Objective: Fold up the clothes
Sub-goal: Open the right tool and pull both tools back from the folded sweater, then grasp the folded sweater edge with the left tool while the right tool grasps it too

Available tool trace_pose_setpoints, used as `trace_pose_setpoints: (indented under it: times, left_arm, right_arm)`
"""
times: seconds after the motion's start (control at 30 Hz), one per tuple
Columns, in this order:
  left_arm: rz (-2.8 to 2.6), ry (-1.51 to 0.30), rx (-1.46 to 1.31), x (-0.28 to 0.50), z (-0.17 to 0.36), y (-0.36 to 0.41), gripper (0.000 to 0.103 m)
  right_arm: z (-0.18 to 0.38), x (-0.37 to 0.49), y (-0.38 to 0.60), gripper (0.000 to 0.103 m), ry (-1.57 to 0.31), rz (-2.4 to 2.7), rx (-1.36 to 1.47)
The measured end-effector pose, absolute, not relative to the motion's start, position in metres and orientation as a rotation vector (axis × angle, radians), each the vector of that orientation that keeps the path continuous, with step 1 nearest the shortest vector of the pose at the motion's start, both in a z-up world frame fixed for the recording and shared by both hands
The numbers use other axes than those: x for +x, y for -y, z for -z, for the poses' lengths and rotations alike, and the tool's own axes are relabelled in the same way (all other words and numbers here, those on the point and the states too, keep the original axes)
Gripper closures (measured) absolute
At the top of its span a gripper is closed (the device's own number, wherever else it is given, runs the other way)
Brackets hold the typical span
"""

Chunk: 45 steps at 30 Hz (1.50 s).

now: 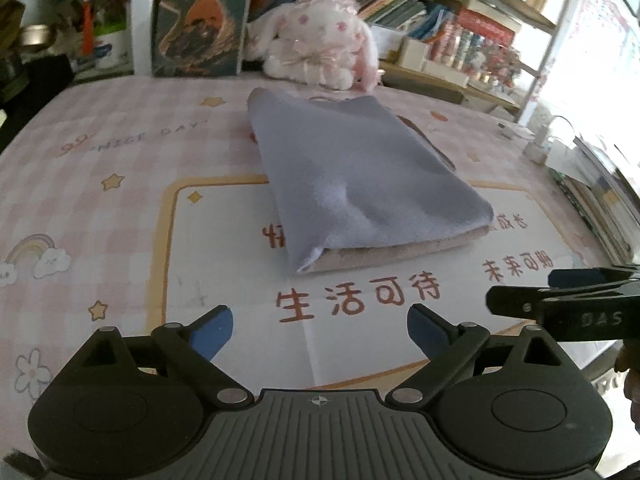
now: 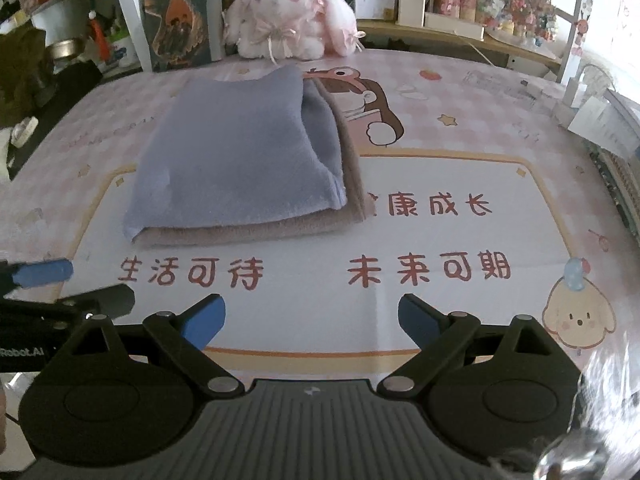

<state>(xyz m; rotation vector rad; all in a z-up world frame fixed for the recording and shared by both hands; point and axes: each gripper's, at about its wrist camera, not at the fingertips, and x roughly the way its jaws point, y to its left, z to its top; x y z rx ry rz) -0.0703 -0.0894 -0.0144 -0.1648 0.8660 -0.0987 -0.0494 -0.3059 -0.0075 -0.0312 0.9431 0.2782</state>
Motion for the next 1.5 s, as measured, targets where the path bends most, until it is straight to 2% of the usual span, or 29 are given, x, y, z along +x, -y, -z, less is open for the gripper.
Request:
trace_pose_setpoints:
  times: [0.17,0.3,0.57,0.73,0.8,0.87,0.9,0.93,0.97,1.0,1.13,1.23,1.3,1.4,1.47,1.5]
  left_arm:
    - [0.076,-0.764,-0.291,-0.066,0.007,0.076,0.007]
    - [-0.015,-0.765,-0.347,-0.045,0.007,0.066,0.008]
    - [-0.007,-0.849,-0.611,0.012,0.029,0.038,0.008]
    - [0.0,-0.883,-0.664,0.033,0.038,0.041,0.009]
    - [0.0,-0.887,-0.67,0.038,0.04,0.043,0.012]
    - [0.002,-0.887,-0.681,0.042,0.041,0.045,0.018]
    - [0.005,-0.889,-0.691,0.044,0.042,0.046,0.024]
    - [0.015,-0.894,-0.716,0.047,0.043,0.046,0.035]
    - [0.021,-0.901,-0.74,0.048,0.044,0.047,0.041]
    - [0.011,-0.903,-0.743,0.049,0.043,0.049,0.041]
    - [-0.014,-0.862,-0.528,0.049,0.022,0.076,0.053]
    - [-0.019,-0.81,-0.337,0.046,0.004,0.1,0.053]
    - [-0.017,-0.839,-0.344,0.049,0.006,0.098,0.052]
    - [-0.012,-0.901,-0.486,0.053,0.019,0.076,0.047]
    - [0.004,-0.929,-0.583,0.055,0.028,0.063,0.043]
    - [0.012,-0.933,-0.614,0.055,0.032,0.059,0.043]
  right_arm:
    - [0.0,-0.038,0.317,0.009,-0.896,-0.303,0.03]
    - [-0.007,-0.013,0.331,0.009,-0.85,-0.309,0.124]
    - [0.008,0.068,0.349,0.009,-1.009,-0.446,0.33]
    - [0.027,0.107,0.35,0.013,-1.134,-0.499,0.413]
    - [0.034,0.119,0.35,0.017,-1.174,-0.525,0.459]
    - [0.038,0.124,0.348,0.026,-1.2,-0.552,0.477]
    - [0.04,0.126,0.345,0.027,-1.207,-0.567,0.473]
    - [0.039,0.128,0.342,0.03,-1.204,-0.582,0.458]
    - [0.039,0.129,0.338,0.03,-1.2,-0.596,0.437]
    - [0.038,0.129,0.334,0.032,-1.195,-0.606,0.408]
    - [0.029,0.123,0.322,0.066,-1.133,-0.642,0.297]
    - [0.01,0.104,0.313,0.074,-0.982,-0.696,0.147]
    - [0.006,0.096,0.311,0.074,-0.941,-0.712,0.101]
    - [0.02,0.106,0.322,0.07,-1.023,-0.691,0.196]
    - [0.029,0.115,0.331,0.058,-1.082,-0.683,0.267]
    - [0.033,0.118,0.334,0.057,-1.106,-0.682,0.297]
